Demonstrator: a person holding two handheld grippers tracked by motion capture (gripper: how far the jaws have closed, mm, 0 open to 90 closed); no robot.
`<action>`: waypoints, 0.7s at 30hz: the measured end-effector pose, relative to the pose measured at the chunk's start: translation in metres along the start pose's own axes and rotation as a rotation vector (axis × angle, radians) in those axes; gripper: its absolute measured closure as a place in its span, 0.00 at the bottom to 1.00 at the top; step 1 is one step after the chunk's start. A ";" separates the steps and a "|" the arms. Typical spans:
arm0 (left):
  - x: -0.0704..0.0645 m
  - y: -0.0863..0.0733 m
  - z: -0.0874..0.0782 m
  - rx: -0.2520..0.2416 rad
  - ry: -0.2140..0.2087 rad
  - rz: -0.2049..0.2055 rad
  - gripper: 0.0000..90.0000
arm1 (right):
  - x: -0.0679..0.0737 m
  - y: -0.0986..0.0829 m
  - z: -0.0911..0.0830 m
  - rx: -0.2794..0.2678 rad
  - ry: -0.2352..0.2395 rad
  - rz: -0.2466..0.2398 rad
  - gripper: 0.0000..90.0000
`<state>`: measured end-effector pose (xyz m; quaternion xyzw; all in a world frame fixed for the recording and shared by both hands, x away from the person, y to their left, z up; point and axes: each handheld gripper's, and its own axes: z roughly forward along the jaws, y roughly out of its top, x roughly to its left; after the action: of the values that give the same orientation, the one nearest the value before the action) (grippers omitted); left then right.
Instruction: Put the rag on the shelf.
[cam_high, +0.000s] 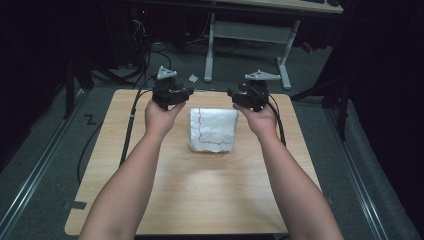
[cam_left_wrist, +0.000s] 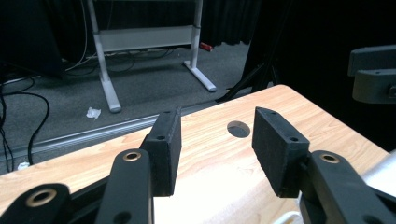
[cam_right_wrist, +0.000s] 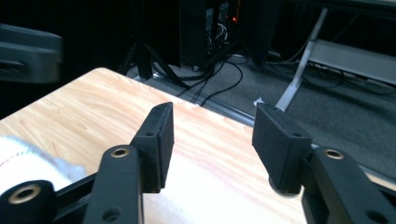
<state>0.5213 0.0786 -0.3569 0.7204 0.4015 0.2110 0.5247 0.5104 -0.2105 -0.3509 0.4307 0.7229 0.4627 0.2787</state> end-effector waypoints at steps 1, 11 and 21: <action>-0.001 -0.003 -0.005 0.000 0.004 0.002 0.58 | 0.001 -0.002 -0.003 0.001 -0.001 0.001 0.52; 0.001 -0.026 -0.044 0.005 0.017 0.008 0.57 | 0.004 -0.028 -0.034 -0.007 -0.017 -0.021 0.48; -0.014 -0.067 -0.082 -0.006 -0.018 0.023 0.54 | 0.017 -0.054 -0.067 -0.006 0.002 -0.062 0.47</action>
<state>0.4295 0.1244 -0.3877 0.7254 0.3879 0.2116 0.5278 0.4286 -0.2356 -0.3720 0.4068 0.7350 0.4565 0.2933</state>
